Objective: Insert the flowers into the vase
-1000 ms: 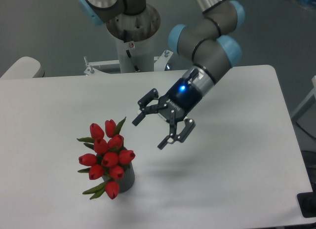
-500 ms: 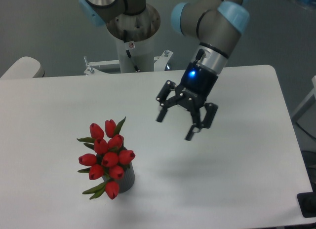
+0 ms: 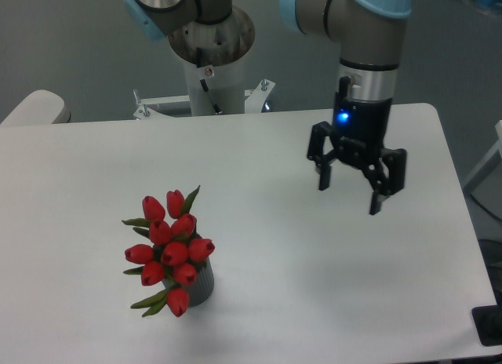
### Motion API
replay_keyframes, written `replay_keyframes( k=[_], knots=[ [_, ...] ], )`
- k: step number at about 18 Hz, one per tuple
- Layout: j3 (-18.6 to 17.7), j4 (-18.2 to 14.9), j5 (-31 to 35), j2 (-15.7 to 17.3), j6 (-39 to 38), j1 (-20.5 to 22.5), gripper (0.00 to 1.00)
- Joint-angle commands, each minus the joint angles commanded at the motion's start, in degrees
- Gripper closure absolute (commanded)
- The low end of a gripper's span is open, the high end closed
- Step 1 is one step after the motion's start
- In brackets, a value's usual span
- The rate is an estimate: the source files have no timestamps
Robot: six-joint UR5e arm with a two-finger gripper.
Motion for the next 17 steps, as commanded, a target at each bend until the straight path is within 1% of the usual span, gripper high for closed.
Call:
replay_keyframes(
  k=[1,2,4,8,17],
  knots=[
    [1.5,-1.4,0.7,-0.6,3.6,0.2,0.0],
    [2.6,-1.9,1.1,-1.2,6.7,0.5,0.0],
    [3.0,-1.7,1.7,-1.9,10.8,1.1,0.0],
    [3.5,-1.0,1.8,-3.2,15.2,2.1,0.0],
    [3.6,0.1,1.7,-4.8,16.2,2.7,0.0]
  ],
)
